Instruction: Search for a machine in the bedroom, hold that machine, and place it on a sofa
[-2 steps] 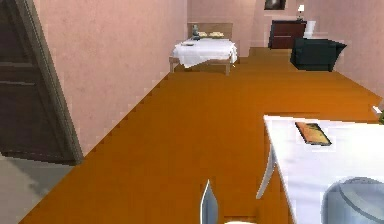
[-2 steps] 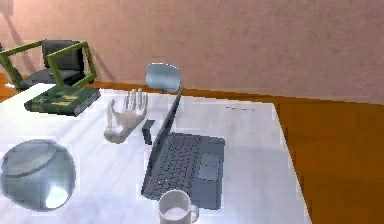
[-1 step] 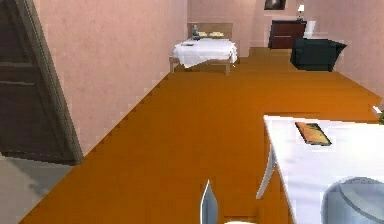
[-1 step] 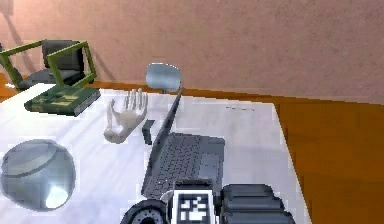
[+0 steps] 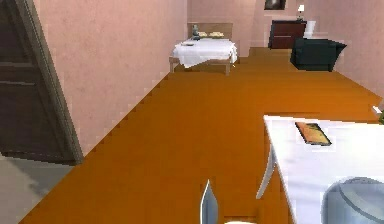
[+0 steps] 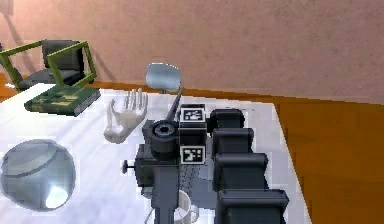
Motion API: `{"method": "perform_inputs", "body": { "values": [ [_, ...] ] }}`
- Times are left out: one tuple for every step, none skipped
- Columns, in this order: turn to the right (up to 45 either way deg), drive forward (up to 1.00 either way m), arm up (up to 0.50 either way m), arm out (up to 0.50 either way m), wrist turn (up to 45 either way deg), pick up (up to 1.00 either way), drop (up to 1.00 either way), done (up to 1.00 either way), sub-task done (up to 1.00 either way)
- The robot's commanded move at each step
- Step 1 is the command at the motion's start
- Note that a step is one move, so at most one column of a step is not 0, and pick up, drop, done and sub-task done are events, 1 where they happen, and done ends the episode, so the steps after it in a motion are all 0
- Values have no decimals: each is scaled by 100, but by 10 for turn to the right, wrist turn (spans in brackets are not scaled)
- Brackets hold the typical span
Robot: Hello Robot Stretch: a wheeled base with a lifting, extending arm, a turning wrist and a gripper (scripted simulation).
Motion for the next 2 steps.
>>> {"method": "perform_inputs", "body": {
  "values": [
    [0,0,0,0,450,0,0,0,0],
    [0,0,0,0,450,0,0,0,0]
  ]
}}
